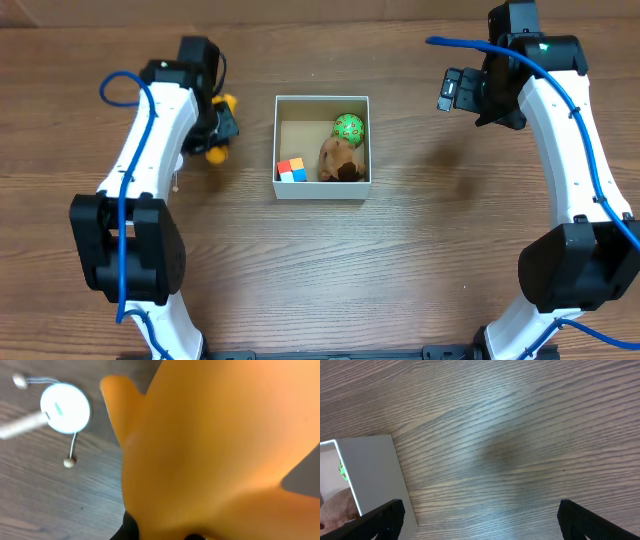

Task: Pack container
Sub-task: 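Grasp the yellow rubber dog with the left gripper and lift, then carry the yellow dog right into the white box and lower it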

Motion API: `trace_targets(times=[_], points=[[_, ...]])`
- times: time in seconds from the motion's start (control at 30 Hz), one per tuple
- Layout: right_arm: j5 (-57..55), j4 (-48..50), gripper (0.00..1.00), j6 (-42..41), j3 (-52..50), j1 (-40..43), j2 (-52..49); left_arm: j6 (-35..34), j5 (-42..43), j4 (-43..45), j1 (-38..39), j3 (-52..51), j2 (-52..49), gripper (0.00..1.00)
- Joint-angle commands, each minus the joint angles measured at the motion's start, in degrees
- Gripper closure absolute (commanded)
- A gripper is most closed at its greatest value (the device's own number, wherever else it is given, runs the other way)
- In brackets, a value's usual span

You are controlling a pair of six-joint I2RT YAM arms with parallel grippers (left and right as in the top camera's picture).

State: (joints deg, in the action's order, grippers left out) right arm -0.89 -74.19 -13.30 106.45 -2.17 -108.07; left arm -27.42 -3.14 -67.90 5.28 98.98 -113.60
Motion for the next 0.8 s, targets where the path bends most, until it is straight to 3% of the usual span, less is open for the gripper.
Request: trace_targets(times=[0.0,0.3,0.53,0.77], points=[[-0.5,0.17,0.0,-0.24,0.81,0.33,1.36,2.19,5.62,-2.93,1.99,7.91,0.07,0.86],[-0.5,0.17,0.0,-0.24,0.81,0.33,1.36,1.46,7.17,-3.58,12.92,16.15,0.07,0.79],[-0.5,0.17,0.0,-0.24,0.81,0.33,1.36,-1.6,6.95,-2.54,20.39,15.8,-0.02,0.77],[-0.5,0.17,0.0,-0.24,0.81,0.33,1.36,-6.67,2.95,-2.56,22.51,12.79,-0.13,0.77]])
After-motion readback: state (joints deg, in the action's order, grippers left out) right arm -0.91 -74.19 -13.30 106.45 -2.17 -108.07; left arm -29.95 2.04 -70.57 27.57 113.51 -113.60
